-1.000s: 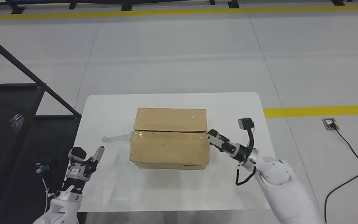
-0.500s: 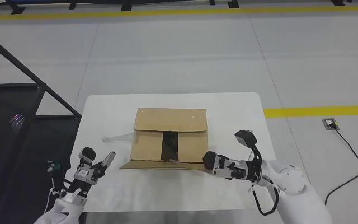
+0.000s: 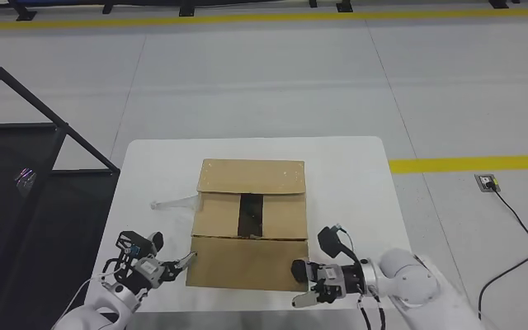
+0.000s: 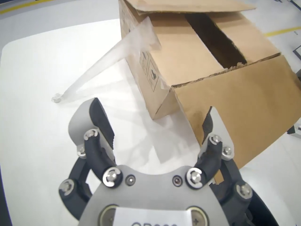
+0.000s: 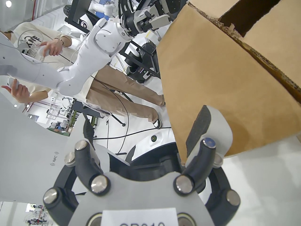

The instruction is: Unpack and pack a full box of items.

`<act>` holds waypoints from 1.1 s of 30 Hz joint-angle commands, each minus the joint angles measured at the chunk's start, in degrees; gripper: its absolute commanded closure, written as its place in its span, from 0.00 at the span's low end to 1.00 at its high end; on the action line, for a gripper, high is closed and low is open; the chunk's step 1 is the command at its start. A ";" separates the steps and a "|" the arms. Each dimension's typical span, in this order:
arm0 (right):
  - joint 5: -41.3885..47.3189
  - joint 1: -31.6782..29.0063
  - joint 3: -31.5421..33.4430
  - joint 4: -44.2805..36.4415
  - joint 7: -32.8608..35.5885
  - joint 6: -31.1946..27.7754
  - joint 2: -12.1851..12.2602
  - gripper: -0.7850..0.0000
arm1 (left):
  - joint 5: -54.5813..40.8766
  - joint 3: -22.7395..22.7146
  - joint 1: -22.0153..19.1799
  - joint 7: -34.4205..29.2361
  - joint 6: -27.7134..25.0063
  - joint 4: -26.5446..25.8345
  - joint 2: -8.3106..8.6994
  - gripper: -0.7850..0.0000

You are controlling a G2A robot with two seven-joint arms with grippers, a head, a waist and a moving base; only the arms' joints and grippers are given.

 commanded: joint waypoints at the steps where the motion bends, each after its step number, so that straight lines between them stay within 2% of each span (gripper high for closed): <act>1: 4.06 0.29 -0.16 -0.53 -1.03 -0.70 -0.01 0.00 | 0.67 0.34 -0.40 -0.43 -0.23 0.81 0.08 0.00; 4: 11.51 0.83 0.20 -1.32 -4.66 3.38 -0.23 0.00 | 1.65 0.67 -1.16 -0.80 -0.51 1.77 0.21 0.00; 8: 22.82 1.80 1.16 -1.14 -13.98 13.36 -0.92 0.00 | 2.05 1.23 -2.02 -0.44 0.12 2.77 0.25 0.00; 10: 23.33 1.91 1.19 -1.10 -14.48 14.25 -0.96 0.00 | 1.68 1.28 -2.29 0.82 1.44 2.97 0.17 0.00; 21: 24.32 1.47 1.05 -1.36 -15.74 14.83 -1.08 0.00 | 1.68 1.28 -2.29 0.82 1.44 2.97 0.17 0.00; 27: 24.37 4.57 -3.11 0.65 -22.78 23.92 -2.58 0.00 | 5.67 2.62 -1.82 1.28 1.59 1.98 0.28 0.00; 33: 25.80 10.30 -6.92 7.35 -27.21 34.31 -4.37 0.00 | 8.06 3.72 -1.69 2.09 2.29 1.84 0.34 0.00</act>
